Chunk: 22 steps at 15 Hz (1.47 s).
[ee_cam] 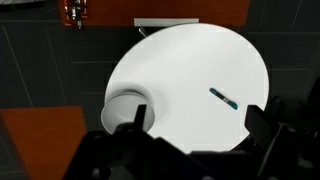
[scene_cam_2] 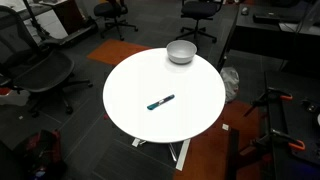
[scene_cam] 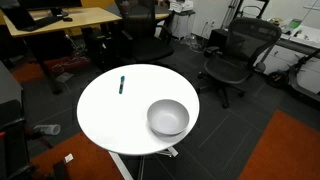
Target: Put the marker in the grey bowl
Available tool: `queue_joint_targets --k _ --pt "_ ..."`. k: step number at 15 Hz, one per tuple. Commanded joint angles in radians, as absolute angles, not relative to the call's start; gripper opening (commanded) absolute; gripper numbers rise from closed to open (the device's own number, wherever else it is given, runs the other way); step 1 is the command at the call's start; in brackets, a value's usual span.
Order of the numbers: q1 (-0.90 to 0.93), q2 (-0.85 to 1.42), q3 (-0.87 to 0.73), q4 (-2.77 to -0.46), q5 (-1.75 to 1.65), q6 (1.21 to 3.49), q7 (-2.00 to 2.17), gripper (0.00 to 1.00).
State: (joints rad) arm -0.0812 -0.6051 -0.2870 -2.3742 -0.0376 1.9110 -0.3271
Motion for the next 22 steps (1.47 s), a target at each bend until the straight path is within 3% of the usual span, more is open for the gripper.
queue_joint_targets --k 1,12,22 --pt "-0.095 -0.602 -0.276 -2.371 -0.029 1.908 -0.334 1.00" --pt "-0.070 -0.546 -0.199 -2.356 -0.082 1.955 -0.330 1.00" --pt "0.058 -0.301 -0.071 -2.307 -0.167 2.028 -0.468 1.00"
